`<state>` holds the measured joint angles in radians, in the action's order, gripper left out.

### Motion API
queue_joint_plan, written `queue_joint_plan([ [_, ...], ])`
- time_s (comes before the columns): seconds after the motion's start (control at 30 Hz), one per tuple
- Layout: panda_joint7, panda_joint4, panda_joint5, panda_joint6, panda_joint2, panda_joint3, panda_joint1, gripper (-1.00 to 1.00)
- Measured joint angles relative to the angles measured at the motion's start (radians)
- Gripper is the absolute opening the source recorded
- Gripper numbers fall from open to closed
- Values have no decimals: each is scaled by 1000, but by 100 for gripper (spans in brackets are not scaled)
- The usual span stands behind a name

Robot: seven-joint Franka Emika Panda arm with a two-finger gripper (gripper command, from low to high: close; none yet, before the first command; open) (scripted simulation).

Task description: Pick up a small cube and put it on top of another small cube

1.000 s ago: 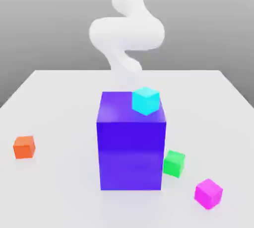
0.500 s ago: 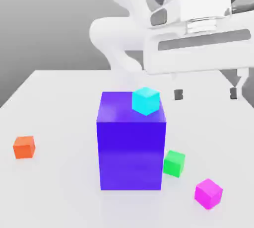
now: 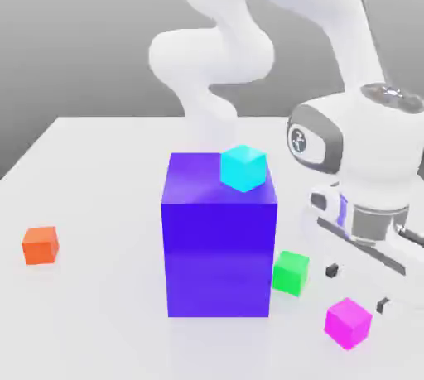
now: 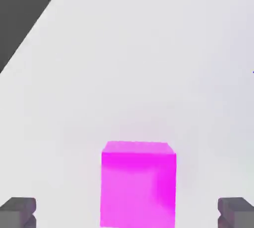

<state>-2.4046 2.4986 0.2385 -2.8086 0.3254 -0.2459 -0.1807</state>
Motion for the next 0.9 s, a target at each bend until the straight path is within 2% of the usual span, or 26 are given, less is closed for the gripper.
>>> queue_joint_plan([
  [0.07,-36,-16,43,-53,71,45,-36,0],
  [0.1,-46,-21,55,-72,95,62,-50,-100],
  [0.33,-46,-21,54,-75,95,63,-52,-100],
  [0.5,34,17,-54,43,-62,-18,6,-100],
  [0.73,-88,220,-265,89,-326,-47,8,-100],
  [0.9,-229,375,-376,115,-513,-52,0,-100],
])
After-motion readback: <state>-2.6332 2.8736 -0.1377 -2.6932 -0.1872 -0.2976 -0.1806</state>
